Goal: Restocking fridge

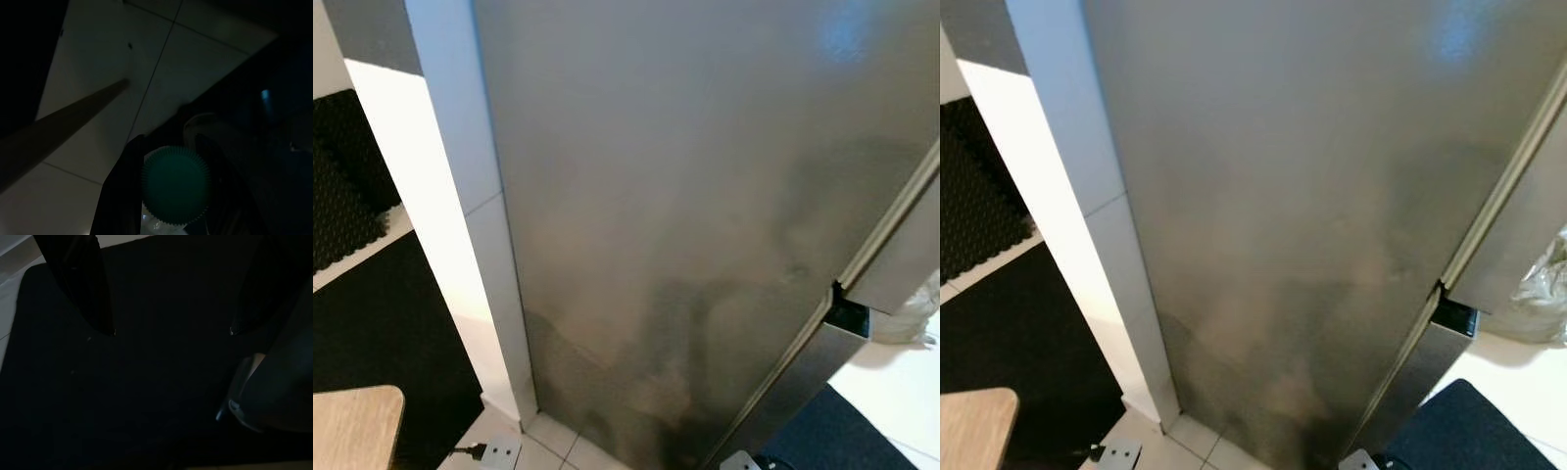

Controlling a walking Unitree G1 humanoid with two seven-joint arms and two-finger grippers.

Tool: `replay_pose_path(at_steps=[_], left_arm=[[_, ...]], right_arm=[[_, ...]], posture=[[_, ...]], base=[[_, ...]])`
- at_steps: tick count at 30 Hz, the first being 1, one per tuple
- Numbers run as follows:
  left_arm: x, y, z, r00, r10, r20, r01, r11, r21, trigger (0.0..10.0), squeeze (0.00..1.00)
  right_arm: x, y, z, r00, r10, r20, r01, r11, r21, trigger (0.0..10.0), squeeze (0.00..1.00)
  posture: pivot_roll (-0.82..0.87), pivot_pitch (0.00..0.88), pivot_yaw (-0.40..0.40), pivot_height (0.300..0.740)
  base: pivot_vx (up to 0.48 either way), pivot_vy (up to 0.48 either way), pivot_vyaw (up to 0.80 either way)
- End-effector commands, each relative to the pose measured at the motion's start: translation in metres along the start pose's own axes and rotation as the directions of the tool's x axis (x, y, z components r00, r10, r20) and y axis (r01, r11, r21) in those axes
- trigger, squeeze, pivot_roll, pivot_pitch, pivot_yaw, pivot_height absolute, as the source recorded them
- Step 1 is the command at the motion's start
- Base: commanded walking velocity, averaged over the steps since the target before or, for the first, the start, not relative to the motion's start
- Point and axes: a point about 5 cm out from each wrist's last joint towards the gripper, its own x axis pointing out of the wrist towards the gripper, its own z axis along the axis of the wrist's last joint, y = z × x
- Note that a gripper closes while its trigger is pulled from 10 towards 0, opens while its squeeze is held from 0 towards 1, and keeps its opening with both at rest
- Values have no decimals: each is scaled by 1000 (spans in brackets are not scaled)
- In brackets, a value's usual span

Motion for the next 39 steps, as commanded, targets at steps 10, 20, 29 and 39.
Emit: replay_pose_path(at_steps=[10,20,29,39], left_arm=[[1,-7,-2,999,-28,-16,28,1000,9,10000,0],[0,-6,-3,999,-26,-19,26,999,26,10000,0],[0,-5,-3,999,-29,-24,30,999,42,10000,0],[0,-5,-5,999,-27,-33,29,998,62,10000,0]], right_arm=[[-1,2,-14,999,9,-48,-9,1000,-2,10000,0],[0,0,-2,1000,10,10,-10,1000,-7,10000,0],[-1,-6,45,981,20,191,-17,1000,-16,10000,0],[-8,-4,94,920,116,375,-80,991,-109,10000,0]], posture=[[-67,0,-24,740],[-73,0,-18,740],[-76,0,-17,740],[-76,0,-17,740]], base=[[0,0,-781],[0,0,-781],[0,0,-783],[0,0,-783]])
